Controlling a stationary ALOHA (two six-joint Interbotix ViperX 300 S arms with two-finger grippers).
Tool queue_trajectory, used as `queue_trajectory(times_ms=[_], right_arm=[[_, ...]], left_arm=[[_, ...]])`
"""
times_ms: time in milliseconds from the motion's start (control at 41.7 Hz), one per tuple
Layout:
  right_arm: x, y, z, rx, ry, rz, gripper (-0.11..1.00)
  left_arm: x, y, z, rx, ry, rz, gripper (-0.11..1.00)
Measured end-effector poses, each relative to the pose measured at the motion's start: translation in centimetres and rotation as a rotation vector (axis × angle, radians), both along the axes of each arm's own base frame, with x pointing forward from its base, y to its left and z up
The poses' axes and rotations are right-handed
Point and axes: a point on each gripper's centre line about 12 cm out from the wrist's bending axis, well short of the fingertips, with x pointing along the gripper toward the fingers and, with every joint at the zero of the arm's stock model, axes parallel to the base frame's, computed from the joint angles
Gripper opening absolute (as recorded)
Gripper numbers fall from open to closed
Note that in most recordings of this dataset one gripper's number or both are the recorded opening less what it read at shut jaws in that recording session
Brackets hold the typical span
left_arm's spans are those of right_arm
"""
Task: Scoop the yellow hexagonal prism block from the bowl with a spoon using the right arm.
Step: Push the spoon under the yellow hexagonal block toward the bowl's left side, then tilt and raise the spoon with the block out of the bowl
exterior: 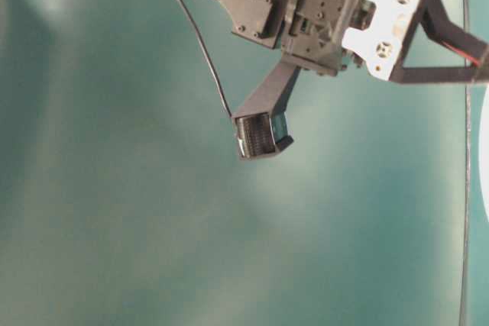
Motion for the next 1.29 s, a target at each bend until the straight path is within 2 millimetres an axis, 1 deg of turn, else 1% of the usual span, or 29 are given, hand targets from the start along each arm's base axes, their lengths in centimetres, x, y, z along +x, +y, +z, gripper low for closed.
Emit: queue_trajectory(times_ms=[240,575,695,1103,1295], right_arm=[[1.2,-0.3,0.7,-0.022,-0.081,-0.011,0.23],[1.9,-0.5,1.2,-0.033,-0.135,-0.023,0.23],[2.2,-0.5,1.8,-0.037,-0.155,-0.021,0.23],[2.4,-0.5,2.5,-0.038,-0.173,-0.023,0.23],[2.5,-0.7,2.5,-0.04,-0.181,-0.027,0.23]], left_arm=[[0.0,0.0,0.0,0.0,-0.003,0.0,0.0],[0.0,0.0,0.0,0.0,-0.002,0.0,0.0],[0.0,0.0,0.0,0.0,-0.002,0.0,0.0],[0.0,0.0,0.0,0.0,-0.003,0.0,0.0],[0.0,0.0,0.0,0.0,-0.003,0.0,0.0]])
